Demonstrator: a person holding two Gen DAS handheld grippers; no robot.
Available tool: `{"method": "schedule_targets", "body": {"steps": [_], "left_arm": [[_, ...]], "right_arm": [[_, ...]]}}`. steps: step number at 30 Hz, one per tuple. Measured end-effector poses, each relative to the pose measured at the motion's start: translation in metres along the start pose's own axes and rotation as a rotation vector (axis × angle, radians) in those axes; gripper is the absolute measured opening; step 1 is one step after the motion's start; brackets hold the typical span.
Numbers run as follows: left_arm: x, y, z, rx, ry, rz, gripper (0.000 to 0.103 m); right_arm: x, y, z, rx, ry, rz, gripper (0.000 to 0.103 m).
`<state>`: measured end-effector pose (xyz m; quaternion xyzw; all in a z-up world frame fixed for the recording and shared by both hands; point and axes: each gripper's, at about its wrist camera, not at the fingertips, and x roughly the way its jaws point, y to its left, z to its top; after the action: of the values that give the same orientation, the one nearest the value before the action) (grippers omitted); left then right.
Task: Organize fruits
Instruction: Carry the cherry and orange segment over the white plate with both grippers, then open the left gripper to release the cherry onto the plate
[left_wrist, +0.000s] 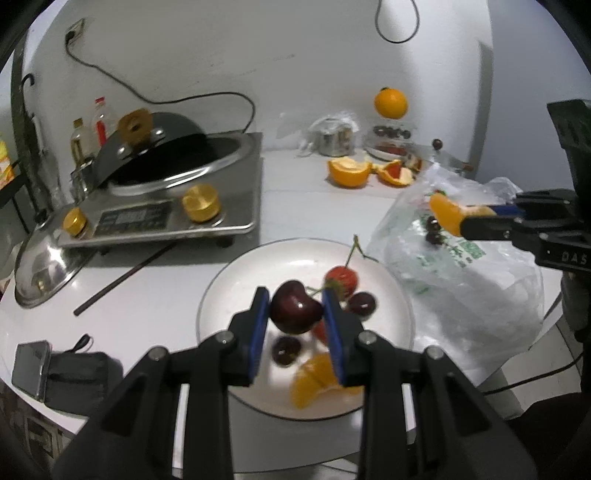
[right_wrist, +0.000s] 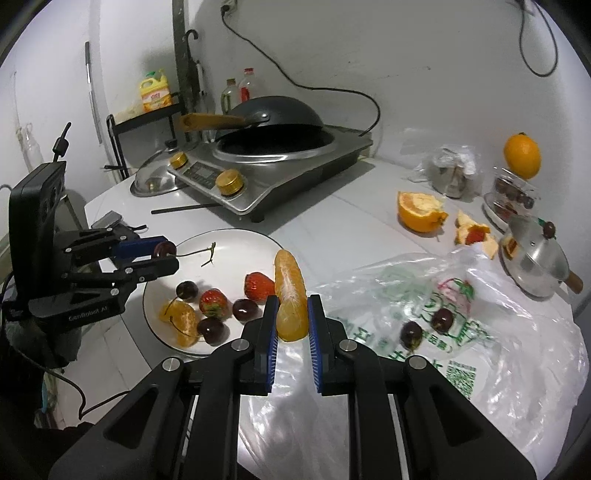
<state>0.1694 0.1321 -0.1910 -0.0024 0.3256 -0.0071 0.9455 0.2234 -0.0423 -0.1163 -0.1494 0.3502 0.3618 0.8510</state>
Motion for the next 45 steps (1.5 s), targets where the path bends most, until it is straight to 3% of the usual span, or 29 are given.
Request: {"method": "schedule_targets", "body": {"steps": [13, 22, 26, 33, 39, 42, 45], "left_arm": [[0.021, 0.031, -0.016, -0.042, 0.042, 0.074, 0.03], [0.041, 0.034, -0.019, -0.078, 0.062, 0.068, 0.03], [0.049, 0.035, -0.019, -0.072, 0.077, 0.116, 0.031], [0.052, 0.04, -0.016, -0.086, 0.089, 0.104, 0.037], [0.032, 0.042, -0.013, -0.091, 0.042, 0.085, 0.039], [0.023, 0.048, -0.015, -0.106, 0.023, 0.093, 0.057], [0.017, 0.057, -0.017, -0.131, 0.008, 0.091, 0.057]], "right_arm": [[0.026, 0.021, 0.009, -0.031, 0.037, 0.028, 0.016], [0.042, 0.033, 0.012, -0.047, 0.064, 0.054, 0.016], [0.049, 0.038, 0.013, -0.054, 0.071, 0.066, 0.016], [0.062, 0.047, 0.017, -0.07, 0.085, 0.086, 0.016], [0.073, 0.056, 0.023, -0.088, 0.093, 0.103, 0.016], [0.08, 0.064, 0.027, -0.102, 0.097, 0.118, 0.016], [0.089, 0.073, 0.031, -0.118, 0.104, 0.136, 0.016]]}}
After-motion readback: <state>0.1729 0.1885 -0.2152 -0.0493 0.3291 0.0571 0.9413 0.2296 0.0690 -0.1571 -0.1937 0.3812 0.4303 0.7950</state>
